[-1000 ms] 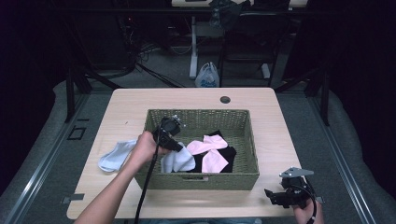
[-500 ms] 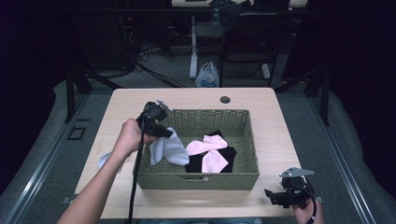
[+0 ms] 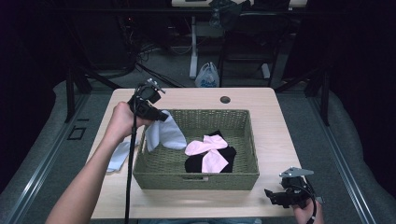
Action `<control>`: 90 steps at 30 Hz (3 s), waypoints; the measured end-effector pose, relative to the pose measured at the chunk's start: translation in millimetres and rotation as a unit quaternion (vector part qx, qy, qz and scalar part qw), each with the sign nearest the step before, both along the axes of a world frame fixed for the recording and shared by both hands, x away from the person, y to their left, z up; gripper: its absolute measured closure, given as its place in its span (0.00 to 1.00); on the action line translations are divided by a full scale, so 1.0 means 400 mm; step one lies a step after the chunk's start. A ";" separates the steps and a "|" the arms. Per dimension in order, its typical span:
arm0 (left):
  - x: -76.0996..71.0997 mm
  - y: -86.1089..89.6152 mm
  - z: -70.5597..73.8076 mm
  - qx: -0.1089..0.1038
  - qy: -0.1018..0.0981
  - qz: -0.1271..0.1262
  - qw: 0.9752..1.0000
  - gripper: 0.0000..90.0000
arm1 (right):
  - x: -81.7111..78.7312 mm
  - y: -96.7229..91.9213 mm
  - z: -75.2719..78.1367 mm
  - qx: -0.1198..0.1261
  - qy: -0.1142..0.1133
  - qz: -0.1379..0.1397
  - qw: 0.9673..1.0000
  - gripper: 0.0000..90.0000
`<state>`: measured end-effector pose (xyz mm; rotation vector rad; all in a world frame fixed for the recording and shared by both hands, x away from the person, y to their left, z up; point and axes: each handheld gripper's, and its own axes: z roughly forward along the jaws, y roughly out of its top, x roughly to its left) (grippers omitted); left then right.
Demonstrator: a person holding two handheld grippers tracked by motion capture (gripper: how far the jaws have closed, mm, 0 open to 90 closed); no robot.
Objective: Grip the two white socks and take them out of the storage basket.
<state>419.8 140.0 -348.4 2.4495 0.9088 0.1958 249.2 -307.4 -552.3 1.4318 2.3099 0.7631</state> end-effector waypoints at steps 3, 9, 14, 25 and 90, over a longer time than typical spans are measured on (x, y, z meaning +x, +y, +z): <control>0.000 0.006 0.018 -0.001 -0.006 0.006 1.000 0.96 | 0.000 0.000 0.000 0.000 0.000 0.000 1.000 0.16; 0.000 0.030 0.061 0.001 -0.018 0.016 1.000 0.96 | 0.000 0.000 0.000 0.000 0.001 0.000 1.000 0.16; -0.003 0.062 0.094 -0.003 -0.027 0.030 0.999 0.96 | 0.001 0.000 -0.001 -0.001 0.004 0.001 1.000 0.16; -0.020 0.167 0.159 -0.009 -0.044 0.075 0.996 0.96 | 0.001 0.000 -0.001 -0.002 0.005 0.000 1.000 0.16; -0.105 0.455 -0.354 -0.050 0.049 0.239 0.968 0.29 | 0.001 0.004 -0.003 0.001 0.005 0.005 1.000 0.16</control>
